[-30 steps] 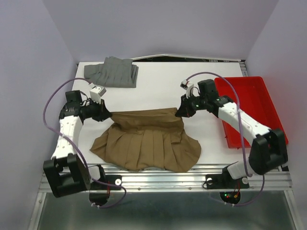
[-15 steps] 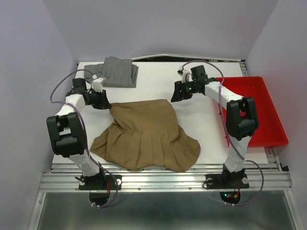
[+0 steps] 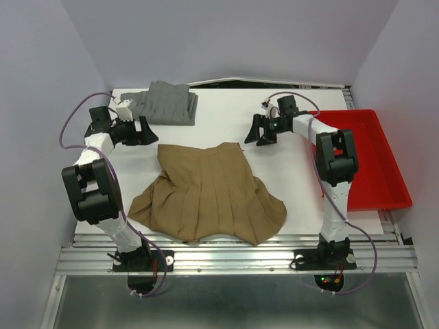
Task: Fold and stack the skirts
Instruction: Flatten the skirt out
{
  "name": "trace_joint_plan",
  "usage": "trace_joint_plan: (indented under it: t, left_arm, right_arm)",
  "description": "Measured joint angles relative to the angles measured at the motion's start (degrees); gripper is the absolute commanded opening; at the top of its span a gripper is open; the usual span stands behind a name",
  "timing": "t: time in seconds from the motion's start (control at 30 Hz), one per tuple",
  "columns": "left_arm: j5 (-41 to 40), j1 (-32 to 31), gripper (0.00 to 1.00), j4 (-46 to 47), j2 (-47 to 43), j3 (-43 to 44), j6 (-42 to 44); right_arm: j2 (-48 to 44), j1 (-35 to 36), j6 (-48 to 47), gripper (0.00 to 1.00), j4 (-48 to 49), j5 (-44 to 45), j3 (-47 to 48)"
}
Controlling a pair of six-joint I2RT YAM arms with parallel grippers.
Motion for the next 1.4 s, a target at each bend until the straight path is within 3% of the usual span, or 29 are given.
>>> trace_joint_plan:
  t: [0.4,0.67,0.8,0.87,0.9,1.03,1.4]
  left_arm:
    - [9.55,0.81,0.91,0.35,8.28,-1.42,0.48]
    - [12.52,0.17,0.84,-1.44,8.66,-3.96,2.8]
    - [13.38,-0.24,0.68,-1.18,8.94,-4.09,3.08]
    - [13.9,-0.31,0.5,-0.72,9.18,-4.09,2.71]
    - [14.08,-0.37,0.35,-0.39,9.22,-4.11,2.34]
    - [13.14,-0.33,0.01,1.51,9.31,-4.11,0.31]
    - [2.91,-0.35,0.0,1.66,14.36,-2.86,-2.91]
  right_arm:
    - [6.03,0.0,11.78,0.76,9.75,-8.96,-0.09]
    - [7.56,0.22,16.17,0.73,15.98,-14.73,-3.13]
    - [8.31,0.83,17.38,0.72,17.62,-16.79,-3.74]
    - [8.76,1.46,18.32,0.72,18.53,-18.01,-3.93]
    - [8.92,1.62,18.71,0.73,18.91,-18.38,-3.96]
    - [9.81,2.43,20.22,0.73,20.46,-20.35,-3.96]
    - [10.19,2.64,22.62,0.73,20.98,-20.06,-3.91]
